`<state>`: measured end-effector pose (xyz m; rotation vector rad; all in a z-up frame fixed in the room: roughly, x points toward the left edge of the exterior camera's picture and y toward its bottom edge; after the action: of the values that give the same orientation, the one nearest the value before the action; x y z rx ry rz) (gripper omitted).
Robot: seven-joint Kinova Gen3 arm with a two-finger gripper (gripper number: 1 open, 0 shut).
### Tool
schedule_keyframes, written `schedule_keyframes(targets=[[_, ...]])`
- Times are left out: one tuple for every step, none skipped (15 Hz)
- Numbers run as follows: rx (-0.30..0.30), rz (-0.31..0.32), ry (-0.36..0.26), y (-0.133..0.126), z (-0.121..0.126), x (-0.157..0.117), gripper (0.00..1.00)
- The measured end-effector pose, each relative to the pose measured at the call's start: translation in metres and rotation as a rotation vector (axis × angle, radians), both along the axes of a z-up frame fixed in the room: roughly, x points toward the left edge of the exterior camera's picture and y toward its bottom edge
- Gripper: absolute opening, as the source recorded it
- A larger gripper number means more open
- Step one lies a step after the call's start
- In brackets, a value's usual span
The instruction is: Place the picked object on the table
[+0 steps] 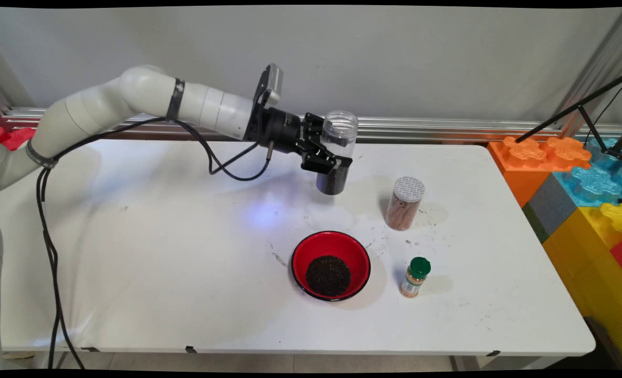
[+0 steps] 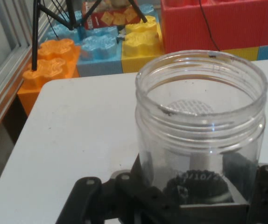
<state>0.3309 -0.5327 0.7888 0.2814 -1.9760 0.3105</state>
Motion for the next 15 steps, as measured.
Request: schedule_keyframes(targets=[[0.001,0.000,-0.001,-0.001,-0.005,0.000,0.00],[0.002,0.000,-0.003,-0.001,-0.009,0.001,0.00],[0.003,-0.001,-0.004,-0.002,-0.014,0.001,0.00],[0.003,-0.001,-0.005,-0.003,-0.018,0.002,0.00],[0.003,-0.002,-0.006,-0.004,-0.022,0.002,0.00],[0.003,-0.003,-0.007,-0.005,-0.024,0.002,0.00],[0.002,-0.003,-0.008,-0.006,-0.027,0.002,0.00],[0.002,-0.004,-0.009,-0.006,-0.030,0.001,0.00],[0.002,-0.005,-0.010,-0.006,-0.033,0.001,0.00],[0.001,-0.006,-0.011,-0.007,-0.035,0.001,0.00],[0.001,-0.007,-0.014,-0.007,-0.038,0.001,0.00],[0.000,-0.009,-0.016,-0.007,-0.041,0.001,0.00],[-0.001,-0.009,-0.019,-0.007,-0.044,0.001,0.00],[0.001,-0.010,-0.021,-0.007,-0.047,0.000,0.00],[0.009,-0.011,-0.023,-0.007,-0.049,-0.001,0.00]])
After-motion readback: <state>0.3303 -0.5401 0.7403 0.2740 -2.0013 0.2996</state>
